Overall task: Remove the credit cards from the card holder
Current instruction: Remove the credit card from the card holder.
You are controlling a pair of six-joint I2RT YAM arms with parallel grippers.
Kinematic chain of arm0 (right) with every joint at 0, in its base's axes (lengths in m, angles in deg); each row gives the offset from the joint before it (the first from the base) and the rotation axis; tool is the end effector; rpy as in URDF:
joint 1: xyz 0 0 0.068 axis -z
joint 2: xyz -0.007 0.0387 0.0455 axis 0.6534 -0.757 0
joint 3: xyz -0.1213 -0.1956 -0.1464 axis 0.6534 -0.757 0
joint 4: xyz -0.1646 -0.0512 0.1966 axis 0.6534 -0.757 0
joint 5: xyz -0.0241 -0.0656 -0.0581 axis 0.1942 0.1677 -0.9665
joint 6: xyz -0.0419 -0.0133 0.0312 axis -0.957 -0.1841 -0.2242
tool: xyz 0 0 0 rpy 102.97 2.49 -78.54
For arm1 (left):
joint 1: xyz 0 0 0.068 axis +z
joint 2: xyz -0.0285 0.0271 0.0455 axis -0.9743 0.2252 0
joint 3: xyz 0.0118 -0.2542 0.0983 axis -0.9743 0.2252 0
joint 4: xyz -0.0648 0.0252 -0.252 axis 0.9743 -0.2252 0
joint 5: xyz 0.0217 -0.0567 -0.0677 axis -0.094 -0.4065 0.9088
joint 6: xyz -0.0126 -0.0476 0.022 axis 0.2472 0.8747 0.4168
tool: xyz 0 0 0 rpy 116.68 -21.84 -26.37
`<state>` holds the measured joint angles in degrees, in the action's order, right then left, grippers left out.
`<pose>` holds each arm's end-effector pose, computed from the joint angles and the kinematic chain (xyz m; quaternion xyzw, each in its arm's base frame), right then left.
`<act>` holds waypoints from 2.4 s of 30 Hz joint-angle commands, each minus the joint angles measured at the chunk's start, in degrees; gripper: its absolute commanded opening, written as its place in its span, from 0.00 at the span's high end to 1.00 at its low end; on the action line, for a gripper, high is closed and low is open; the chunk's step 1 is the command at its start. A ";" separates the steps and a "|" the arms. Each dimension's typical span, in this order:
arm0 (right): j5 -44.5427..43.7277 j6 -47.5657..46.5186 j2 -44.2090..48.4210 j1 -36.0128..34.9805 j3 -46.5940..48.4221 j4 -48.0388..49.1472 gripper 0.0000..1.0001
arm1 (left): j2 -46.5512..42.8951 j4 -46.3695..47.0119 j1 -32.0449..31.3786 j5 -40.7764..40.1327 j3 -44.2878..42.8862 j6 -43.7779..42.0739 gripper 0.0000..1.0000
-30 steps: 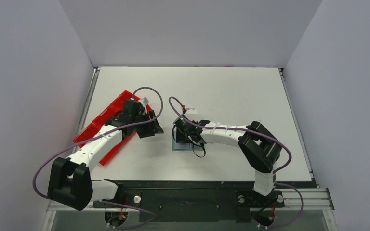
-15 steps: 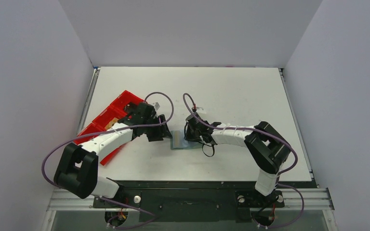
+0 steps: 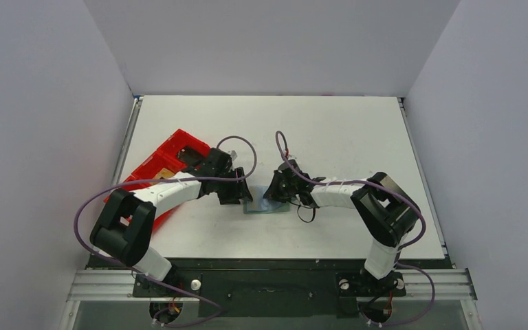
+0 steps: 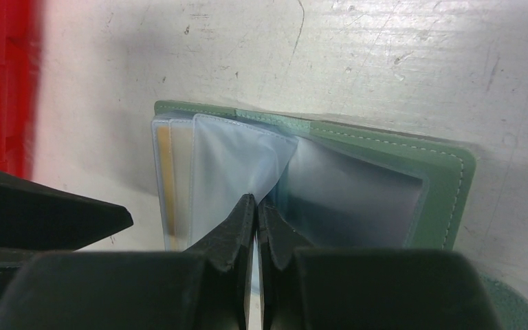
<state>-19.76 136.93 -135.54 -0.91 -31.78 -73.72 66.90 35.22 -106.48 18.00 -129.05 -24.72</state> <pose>0.2553 0.2352 0.1360 0.0506 0.9238 0.3224 0.2002 0.2557 -0.1555 0.1767 -0.0499 0.9519 -0.2622 0.1509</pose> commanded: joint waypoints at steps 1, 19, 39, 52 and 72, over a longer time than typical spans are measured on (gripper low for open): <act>-0.59 -0.83 -3.01 0.08 -2.58 -1.19 1.00 | -0.77 3.53 -0.75 0.71 -3.29 0.46 0.51; -0.05 -0.82 -3.53 0.77 -3.58 -0.13 1.00 | 6.70 7.45 -2.31 1.37 -6.81 -1.03 0.54; 0.26 -1.07 -3.14 1.20 -3.93 -0.02 1.00 | 12.60 12.01 -3.77 3.77 -5.89 -0.23 0.59; 0.43 -1.34 -3.68 1.34 -3.55 -0.22 1.00 | 9.15 7.48 -5.67 -2.30 -6.87 -2.41 0.60; 0.70 -1.54 -4.04 1.79 -3.24 -0.28 1.00 | 4.32 5.26 -6.45 -7.26 -6.59 -2.95 0.59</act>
<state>-16.54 137.27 -135.85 0.77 -33.92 -69.34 74.09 39.81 -112.07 11.40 -134.64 -26.62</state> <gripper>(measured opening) 0.004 0.408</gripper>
